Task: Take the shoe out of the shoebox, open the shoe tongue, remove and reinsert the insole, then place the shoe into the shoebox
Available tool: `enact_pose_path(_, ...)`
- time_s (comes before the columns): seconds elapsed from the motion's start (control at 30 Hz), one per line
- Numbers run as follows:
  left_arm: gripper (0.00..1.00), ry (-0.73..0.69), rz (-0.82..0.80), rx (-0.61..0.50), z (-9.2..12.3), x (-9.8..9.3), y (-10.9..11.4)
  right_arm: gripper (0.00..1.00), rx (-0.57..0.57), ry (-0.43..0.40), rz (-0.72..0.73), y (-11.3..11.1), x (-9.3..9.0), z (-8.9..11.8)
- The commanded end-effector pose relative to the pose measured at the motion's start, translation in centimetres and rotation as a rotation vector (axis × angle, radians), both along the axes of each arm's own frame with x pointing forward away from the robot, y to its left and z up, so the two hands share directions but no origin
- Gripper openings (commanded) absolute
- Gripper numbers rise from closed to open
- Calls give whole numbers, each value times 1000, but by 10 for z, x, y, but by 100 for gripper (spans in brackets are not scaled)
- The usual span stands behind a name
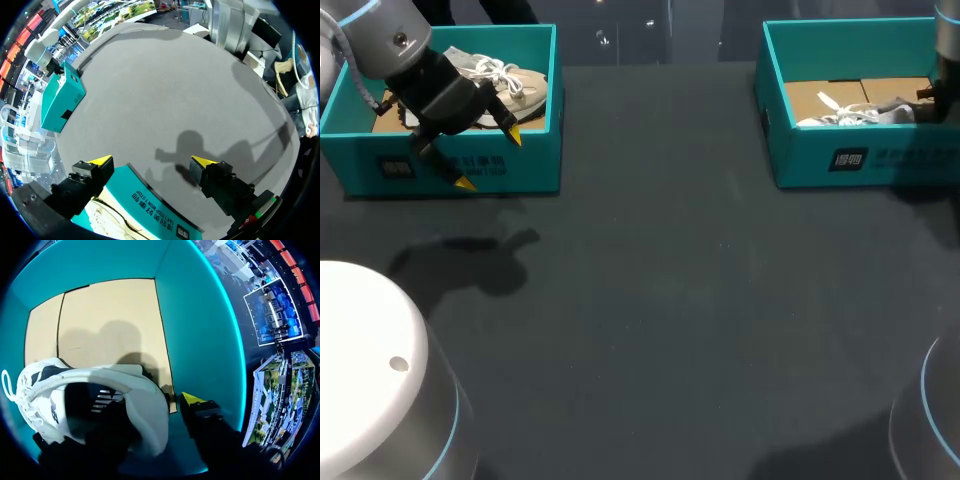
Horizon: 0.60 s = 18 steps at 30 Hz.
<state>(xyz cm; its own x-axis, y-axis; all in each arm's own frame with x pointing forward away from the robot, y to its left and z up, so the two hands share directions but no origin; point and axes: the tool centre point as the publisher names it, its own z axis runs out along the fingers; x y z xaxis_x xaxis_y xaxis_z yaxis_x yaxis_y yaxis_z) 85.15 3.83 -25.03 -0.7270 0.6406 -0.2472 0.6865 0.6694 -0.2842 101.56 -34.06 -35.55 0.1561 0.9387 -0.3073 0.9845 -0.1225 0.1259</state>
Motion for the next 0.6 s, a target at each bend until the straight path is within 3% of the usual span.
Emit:
enact_pose_path(0.03, 100, -1, -1, 1, 0, 0, 1, 59, 7, 0, 4, 0, 0, -1)
enact_pose_path(0.17, 100, -1, -1, 1, 0, 0, 1, 82, 11, 1, 8, 2, 0, 3)
enact_pose_path(0.3, 100, -1, -1, 1, 0, 0, 1, 95, 7, 3, 11, 5, 1, 14)
enact_pose_path(0.6, 100, -1, -1, 1, 0, 0, 1, 96, 14, -5, 5, 19, 2, 49)
